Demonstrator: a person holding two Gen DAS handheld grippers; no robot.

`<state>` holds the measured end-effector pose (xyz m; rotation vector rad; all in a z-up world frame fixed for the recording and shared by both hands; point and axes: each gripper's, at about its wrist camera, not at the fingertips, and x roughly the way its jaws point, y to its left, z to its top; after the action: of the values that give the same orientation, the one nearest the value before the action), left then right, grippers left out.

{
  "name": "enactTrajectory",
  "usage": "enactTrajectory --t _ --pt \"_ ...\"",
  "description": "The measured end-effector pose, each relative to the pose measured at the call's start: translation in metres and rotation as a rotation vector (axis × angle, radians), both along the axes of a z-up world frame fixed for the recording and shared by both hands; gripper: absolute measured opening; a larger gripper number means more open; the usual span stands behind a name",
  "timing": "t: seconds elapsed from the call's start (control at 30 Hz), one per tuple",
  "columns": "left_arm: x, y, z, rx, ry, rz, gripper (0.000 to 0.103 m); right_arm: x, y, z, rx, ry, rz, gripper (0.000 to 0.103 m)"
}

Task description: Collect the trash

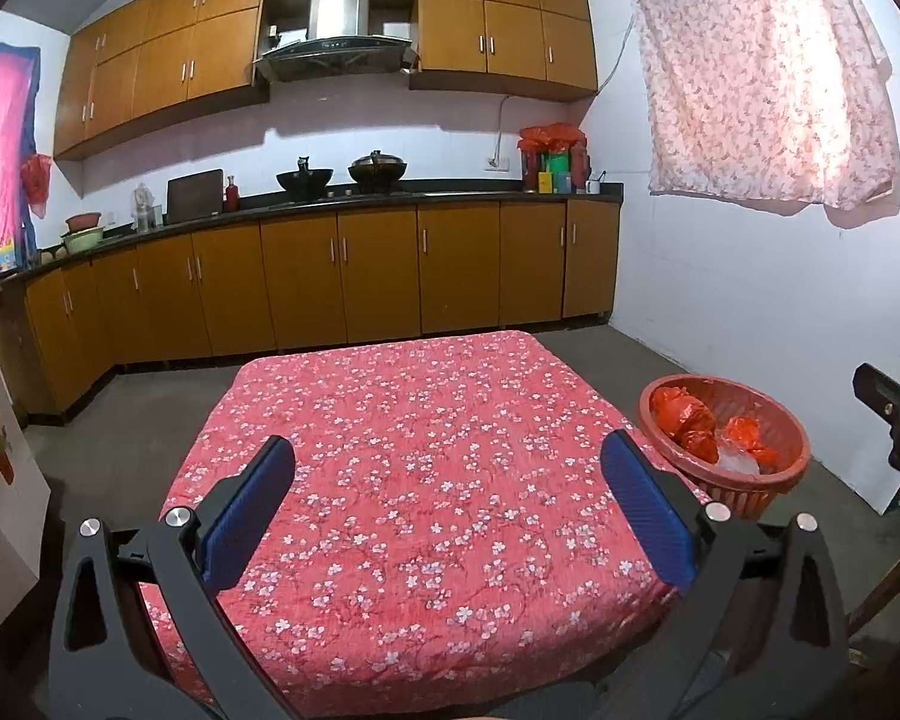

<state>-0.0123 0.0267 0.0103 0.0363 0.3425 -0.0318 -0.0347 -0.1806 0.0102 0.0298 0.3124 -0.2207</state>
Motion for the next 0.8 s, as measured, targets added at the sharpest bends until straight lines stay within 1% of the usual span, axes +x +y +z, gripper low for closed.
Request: enactTrajectory --t 0.4,0.8 --pt "-0.006 0.006 -0.003 -0.031 0.001 -0.017 0.101 -0.008 0.009 0.0 -0.01 -0.005 0.018 0.099" --pt "-0.008 0.006 -0.001 -0.031 0.007 -0.026 0.101 -0.009 0.012 -0.005 0.004 0.007 0.017 0.099"
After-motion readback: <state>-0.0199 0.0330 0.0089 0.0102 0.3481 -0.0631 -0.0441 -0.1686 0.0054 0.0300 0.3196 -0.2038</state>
